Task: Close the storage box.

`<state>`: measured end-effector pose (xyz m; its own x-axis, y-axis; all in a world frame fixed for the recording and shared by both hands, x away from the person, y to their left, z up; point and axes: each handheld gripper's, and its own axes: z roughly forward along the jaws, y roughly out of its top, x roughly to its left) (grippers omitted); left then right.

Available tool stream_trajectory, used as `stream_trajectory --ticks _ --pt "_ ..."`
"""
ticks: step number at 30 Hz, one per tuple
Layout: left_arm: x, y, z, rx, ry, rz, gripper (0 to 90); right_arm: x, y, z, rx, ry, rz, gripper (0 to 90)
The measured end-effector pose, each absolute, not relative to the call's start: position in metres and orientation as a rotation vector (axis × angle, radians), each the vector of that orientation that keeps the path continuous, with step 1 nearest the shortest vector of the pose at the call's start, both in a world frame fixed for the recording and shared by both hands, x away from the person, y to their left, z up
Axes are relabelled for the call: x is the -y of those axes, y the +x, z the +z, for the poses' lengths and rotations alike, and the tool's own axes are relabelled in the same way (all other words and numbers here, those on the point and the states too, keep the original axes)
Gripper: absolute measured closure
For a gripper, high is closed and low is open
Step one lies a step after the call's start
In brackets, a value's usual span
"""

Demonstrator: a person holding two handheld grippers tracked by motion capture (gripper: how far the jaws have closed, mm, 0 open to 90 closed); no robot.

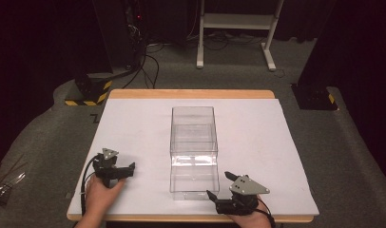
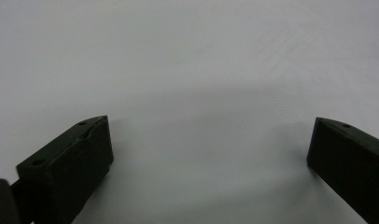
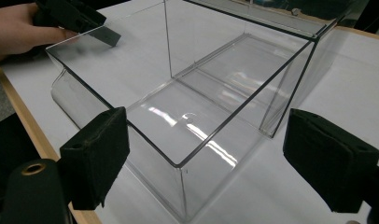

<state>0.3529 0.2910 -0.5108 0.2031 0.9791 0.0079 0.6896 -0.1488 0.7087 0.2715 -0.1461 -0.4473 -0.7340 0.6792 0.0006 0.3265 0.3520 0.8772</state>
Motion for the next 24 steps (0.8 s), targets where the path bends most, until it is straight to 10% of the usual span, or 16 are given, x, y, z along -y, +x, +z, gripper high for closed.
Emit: stream_trajectory --ticks 24 --pt "-0.291 0.353 -0.511 -1.548 1.908 0.652 0.5 0.141 0.271 -0.457 -2.271 0.876 1.286 16.6"
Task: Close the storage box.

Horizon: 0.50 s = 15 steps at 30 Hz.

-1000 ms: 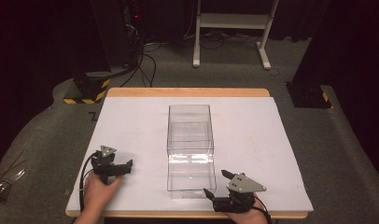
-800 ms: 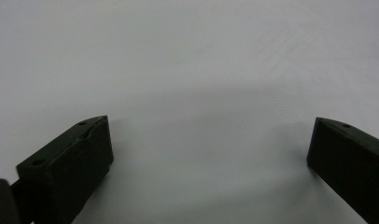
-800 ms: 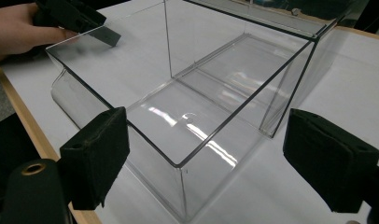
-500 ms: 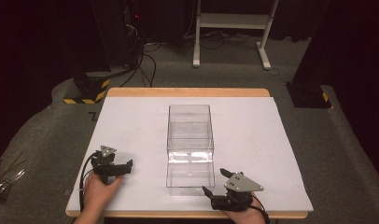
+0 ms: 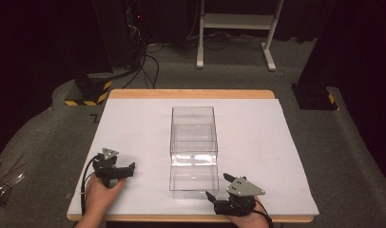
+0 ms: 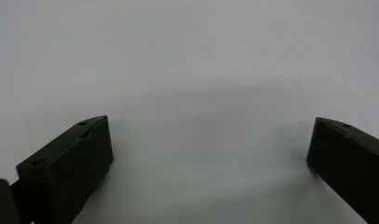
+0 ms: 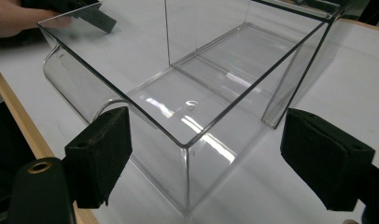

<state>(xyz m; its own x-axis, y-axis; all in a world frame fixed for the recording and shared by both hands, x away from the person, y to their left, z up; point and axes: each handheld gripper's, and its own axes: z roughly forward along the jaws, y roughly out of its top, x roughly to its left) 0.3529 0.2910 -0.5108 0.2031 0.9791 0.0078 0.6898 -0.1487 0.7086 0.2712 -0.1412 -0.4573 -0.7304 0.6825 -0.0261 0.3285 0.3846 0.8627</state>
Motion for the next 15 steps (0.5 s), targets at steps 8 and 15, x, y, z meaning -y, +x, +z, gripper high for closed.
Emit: stream_trajectory --ticks 8,15 --pt "-0.2911 0.3529 -0.5108 -1.548 1.908 0.651 0.5 0.1383 0.2763 -0.4543 -2.259 0.873 1.292 16.1" --pt "-0.2911 0.3529 -0.5108 -1.548 1.908 0.651 0.5 0.1377 0.2813 -0.4519 -2.255 0.871 1.282 15.7"
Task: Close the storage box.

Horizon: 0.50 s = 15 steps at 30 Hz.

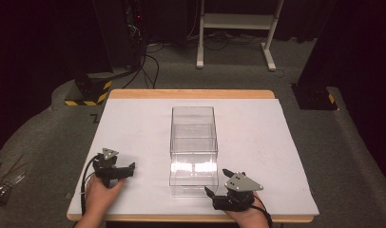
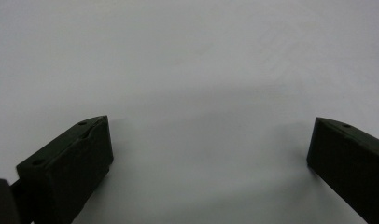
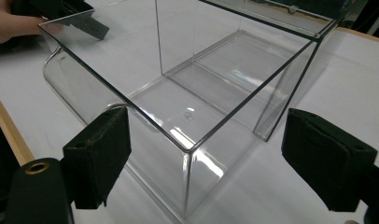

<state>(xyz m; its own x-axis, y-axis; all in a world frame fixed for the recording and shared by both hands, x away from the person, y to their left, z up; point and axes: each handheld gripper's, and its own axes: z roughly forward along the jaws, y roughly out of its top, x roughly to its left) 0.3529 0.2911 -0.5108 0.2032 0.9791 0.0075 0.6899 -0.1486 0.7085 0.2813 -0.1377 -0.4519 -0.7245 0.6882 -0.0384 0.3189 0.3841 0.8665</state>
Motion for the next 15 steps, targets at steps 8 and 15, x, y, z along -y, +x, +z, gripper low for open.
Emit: stream_trajectory --ticks 8,15 --pt "-0.291 0.3529 -0.5108 -1.548 1.908 0.651 0.5 0.1387 0.2884 -0.4511 -2.254 0.88 1.266 15.0" --pt "-0.2911 0.3529 -0.5108 -1.548 1.908 0.651 0.5 0.1369 0.2926 -0.4523 -2.261 0.881 1.255 15.0"
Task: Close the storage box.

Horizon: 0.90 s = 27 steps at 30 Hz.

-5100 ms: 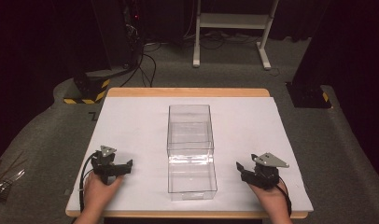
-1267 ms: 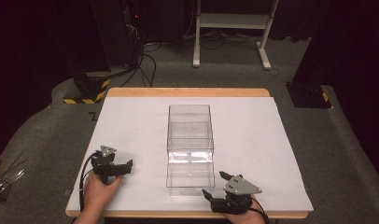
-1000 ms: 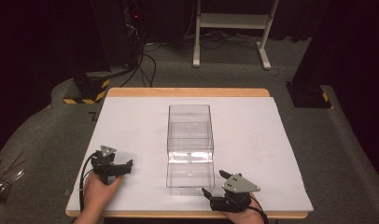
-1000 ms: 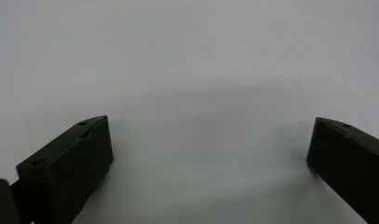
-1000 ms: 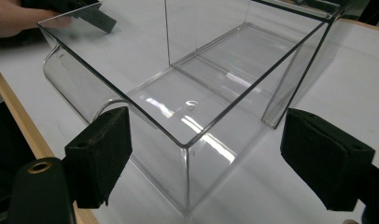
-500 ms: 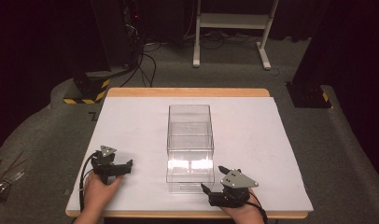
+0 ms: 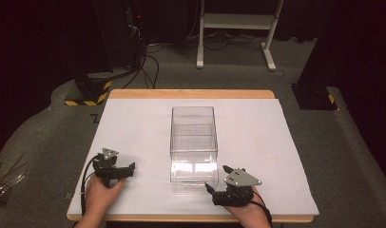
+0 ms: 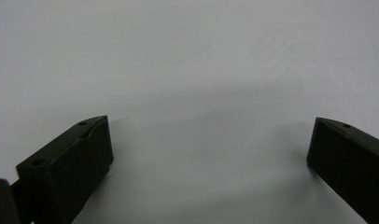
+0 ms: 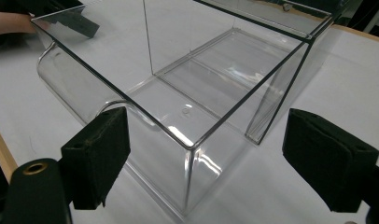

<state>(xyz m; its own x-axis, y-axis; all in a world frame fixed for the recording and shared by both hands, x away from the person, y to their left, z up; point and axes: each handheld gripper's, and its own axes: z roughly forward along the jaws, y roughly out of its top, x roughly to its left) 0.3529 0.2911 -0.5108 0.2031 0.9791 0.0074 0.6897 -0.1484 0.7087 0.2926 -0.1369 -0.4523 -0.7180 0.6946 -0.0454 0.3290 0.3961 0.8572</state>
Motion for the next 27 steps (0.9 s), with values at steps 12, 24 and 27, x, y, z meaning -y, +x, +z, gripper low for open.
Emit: stream_trajectory --ticks 12,24,27 --pt "-0.291 0.353 -0.511 -1.548 1.908 0.651 0.5 0.136 0.302 -0.453 -2.271 0.879 1.228 15.0" --pt "-0.291 0.353 -0.511 -1.548 1.908 0.652 0.5 0.134 0.309 -0.454 -2.271 0.885 1.216 15.0" --pt "-0.291 0.353 -0.511 -1.548 1.908 0.651 0.5 0.133 0.31 -0.454 -2.276 0.883 1.216 14.9"
